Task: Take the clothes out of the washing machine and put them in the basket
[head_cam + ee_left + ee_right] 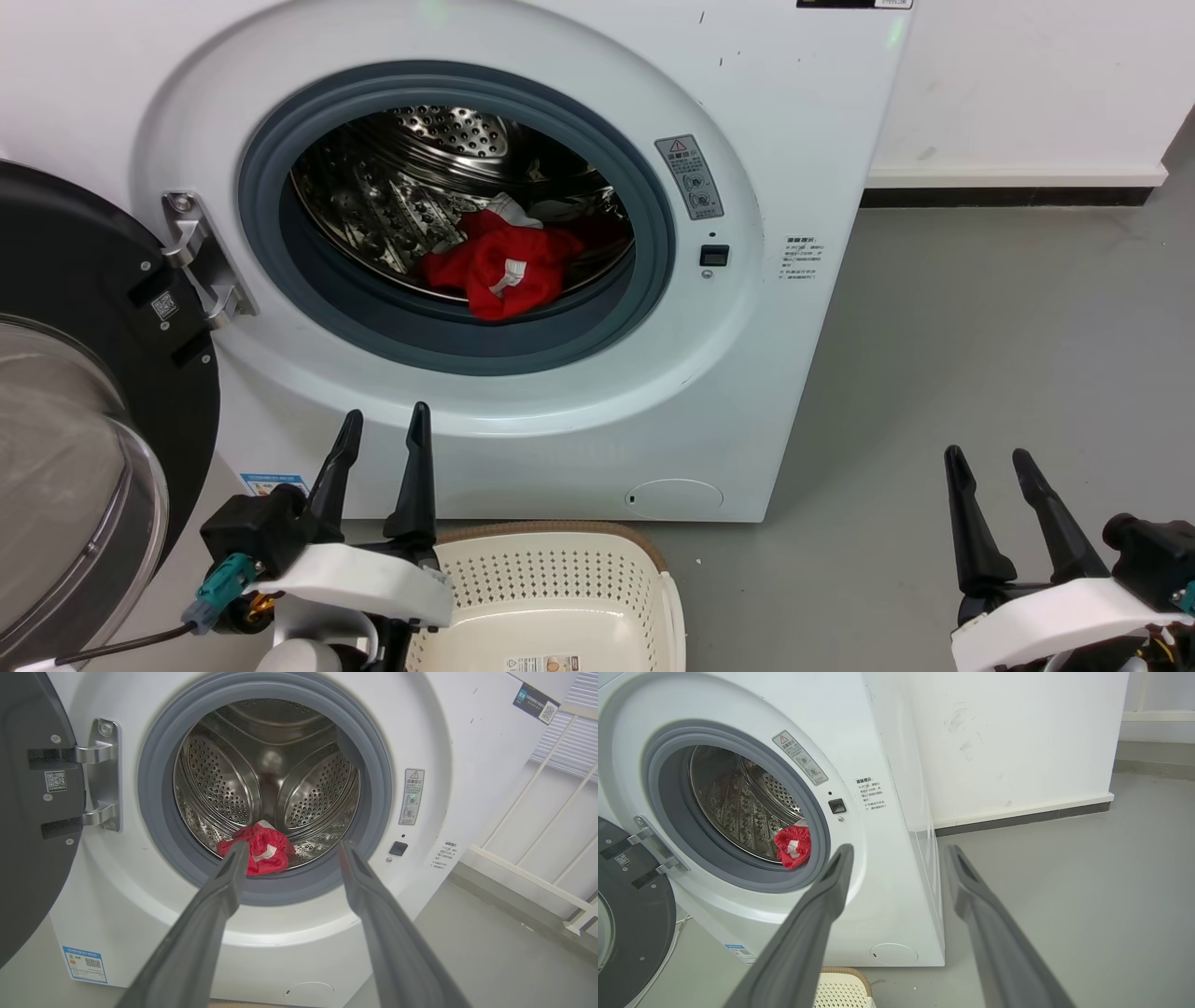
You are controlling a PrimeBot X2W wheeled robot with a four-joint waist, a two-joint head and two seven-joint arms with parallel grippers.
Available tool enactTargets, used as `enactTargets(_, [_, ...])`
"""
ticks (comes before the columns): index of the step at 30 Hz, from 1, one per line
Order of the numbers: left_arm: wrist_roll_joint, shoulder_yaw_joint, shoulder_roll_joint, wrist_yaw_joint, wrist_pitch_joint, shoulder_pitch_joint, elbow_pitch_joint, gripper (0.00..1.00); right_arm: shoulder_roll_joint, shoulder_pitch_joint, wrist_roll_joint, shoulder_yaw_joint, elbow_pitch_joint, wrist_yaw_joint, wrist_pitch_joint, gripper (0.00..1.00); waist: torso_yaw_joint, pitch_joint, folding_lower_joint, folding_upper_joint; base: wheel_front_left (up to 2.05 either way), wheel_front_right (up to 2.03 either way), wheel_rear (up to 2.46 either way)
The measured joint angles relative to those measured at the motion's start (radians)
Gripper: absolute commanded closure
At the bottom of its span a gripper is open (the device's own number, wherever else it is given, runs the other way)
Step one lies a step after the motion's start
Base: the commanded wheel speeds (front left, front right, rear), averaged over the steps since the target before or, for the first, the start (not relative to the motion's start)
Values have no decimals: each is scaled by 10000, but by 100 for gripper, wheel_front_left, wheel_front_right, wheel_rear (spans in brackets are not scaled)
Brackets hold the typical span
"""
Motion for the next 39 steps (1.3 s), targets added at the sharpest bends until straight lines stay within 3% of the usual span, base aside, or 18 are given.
enactTargets(39, [3262,-192,102,443,-767,-9,493,0,0,377,-3033,-31,-581,0,-81,0,122,18,0,0,0,0,0])
